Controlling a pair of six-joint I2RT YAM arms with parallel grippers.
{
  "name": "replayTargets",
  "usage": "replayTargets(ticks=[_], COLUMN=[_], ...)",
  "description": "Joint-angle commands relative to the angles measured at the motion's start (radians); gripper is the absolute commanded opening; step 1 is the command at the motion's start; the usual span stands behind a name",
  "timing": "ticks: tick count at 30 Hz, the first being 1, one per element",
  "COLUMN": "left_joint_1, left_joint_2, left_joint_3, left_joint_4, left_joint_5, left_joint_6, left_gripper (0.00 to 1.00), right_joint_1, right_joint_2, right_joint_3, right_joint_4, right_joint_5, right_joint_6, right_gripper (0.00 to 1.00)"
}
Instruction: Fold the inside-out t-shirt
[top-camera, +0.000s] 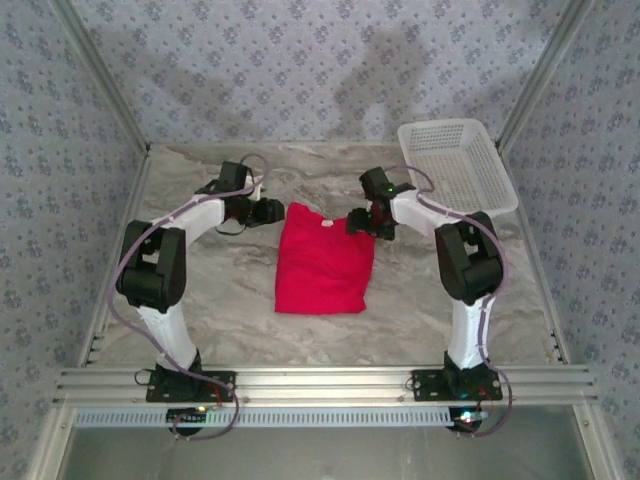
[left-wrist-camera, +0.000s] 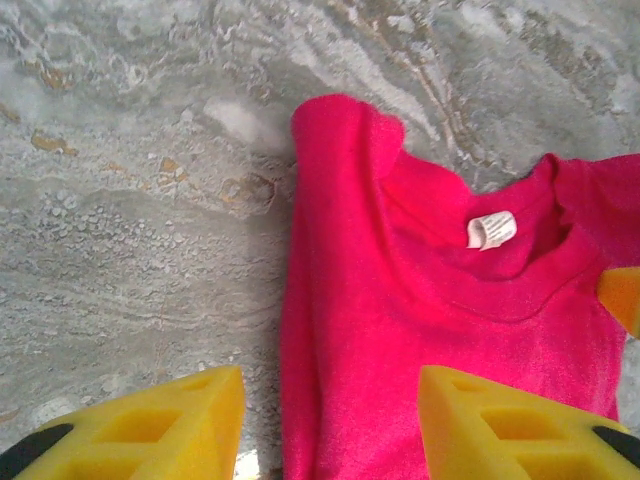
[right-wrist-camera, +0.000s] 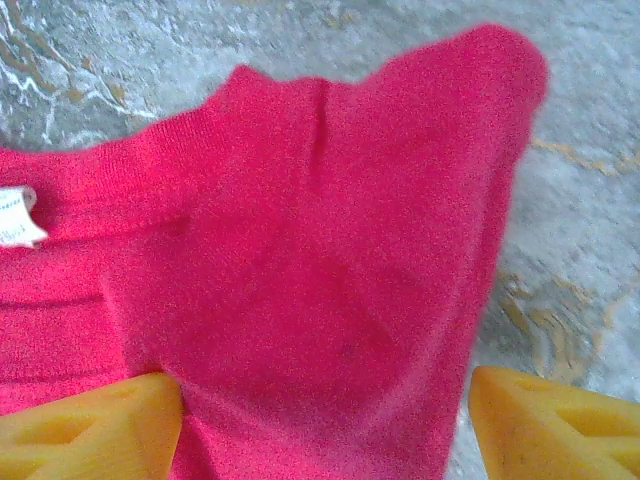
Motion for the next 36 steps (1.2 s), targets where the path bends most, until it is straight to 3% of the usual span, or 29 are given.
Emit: replayTargets(ticks=[1, 8, 16, 19, 23, 27, 33, 36], left_joint_1=[0.007, -0.004, -0.034, -0.040, -0.043, -0.043, -0.043, -0.045], left_joint_2=[0.019, 0.105, 0.194, 0.204, 0.199, 0.199, 0.193, 0.191], left_joint_3=[0.024, 0.069, 0.094, 0.076, 0.046, 0.043, 0.019, 0.007], left_joint_4=[0.012, 0.045, 0.047, 0.064, 0.094, 0.103, 0.140, 0.172], left_joint_5=[0.024, 0.062, 0.074, 0.092, 0.105, 0.115, 0.143, 0.167], left_joint_6=[-0.010, -0.023, -0.019, -0.034, -0.053, -0.068, -0.091, -0.112], left_gripper=[0.48, 0.48, 0.46, 0.37, 0.12, 0.00, 0.00, 0.00], right_joint_1=[0.016, 0.025, 0.020, 0.020, 0.015, 0.003, 0.031, 0.051], right_joint_2=[0.060, 0.120, 0.105, 0.063, 0.020, 0.072, 0.160, 0.201], right_joint_3=[0.055, 0.068, 0.083, 0.087, 0.078, 0.087, 0.101, 0.129], right_joint_4=[-0.034, -0.019, -0.066, -0.103, -0.121, -0.102, -0.043, -0.006], right_joint_5=[0.007, -0.016, -0.006, 0.017, 0.033, 0.016, -0.079, -0.138], right_joint_6=[-0.004, -0.005, -0.027, -0.038, -0.043, -0.061, -0.047, -0.044], right_gripper=[0.75, 0.70, 0.73, 0.77, 0.82, 0.82, 0.78, 0.66])
